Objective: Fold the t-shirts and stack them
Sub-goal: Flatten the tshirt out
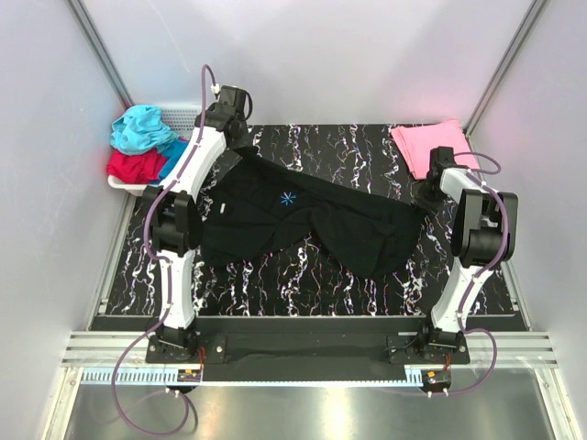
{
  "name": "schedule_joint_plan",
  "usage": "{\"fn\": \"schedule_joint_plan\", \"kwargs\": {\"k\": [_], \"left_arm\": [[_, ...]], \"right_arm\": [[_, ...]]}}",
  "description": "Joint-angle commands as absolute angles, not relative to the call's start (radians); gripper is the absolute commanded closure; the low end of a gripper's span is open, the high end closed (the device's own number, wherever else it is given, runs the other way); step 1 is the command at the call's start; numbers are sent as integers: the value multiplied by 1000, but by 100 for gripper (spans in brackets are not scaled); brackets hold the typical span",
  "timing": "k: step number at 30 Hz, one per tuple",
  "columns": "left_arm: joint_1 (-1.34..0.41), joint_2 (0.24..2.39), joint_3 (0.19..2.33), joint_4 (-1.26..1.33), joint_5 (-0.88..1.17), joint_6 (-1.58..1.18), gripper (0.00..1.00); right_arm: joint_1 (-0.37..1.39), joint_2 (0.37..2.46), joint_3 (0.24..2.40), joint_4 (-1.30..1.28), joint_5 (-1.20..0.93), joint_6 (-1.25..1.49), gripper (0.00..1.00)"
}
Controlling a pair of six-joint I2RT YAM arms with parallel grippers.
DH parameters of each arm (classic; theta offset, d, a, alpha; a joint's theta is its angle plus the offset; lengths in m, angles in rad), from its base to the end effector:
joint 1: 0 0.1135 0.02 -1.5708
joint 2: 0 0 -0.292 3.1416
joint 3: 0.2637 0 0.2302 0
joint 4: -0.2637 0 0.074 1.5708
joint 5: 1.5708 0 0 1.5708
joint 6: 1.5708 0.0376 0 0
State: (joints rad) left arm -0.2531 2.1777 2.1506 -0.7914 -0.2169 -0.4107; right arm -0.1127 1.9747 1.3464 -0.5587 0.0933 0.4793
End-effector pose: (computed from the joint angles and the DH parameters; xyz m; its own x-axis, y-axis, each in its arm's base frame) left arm 0.4725 -0.1139 0.3265 -0.6889 -0.2245 -0.6892 -0.1885 0.9736 -0.1288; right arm 0.3887 -0.0475 0.1966 -0.7499 0.5470 -0.3721 0.5550 0.8263 0.0960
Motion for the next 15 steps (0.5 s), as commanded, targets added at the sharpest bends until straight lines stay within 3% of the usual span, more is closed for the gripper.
{"fn": "schedule_joint_plan", "kwargs": {"k": [1,7,15], "left_arm": [[-245,2174,2184,-759,-226,-413,100],[-247,2161,2158,-758,-210,-419,100],[-271,2004,1958,-762,-170,-466,100]], "right_arm": [[-107,2042,1341,-552,25,494,73],[-107,2031,1350,-557,34,494,100],[-100,1945,1374,-589,90,483,100]]}}
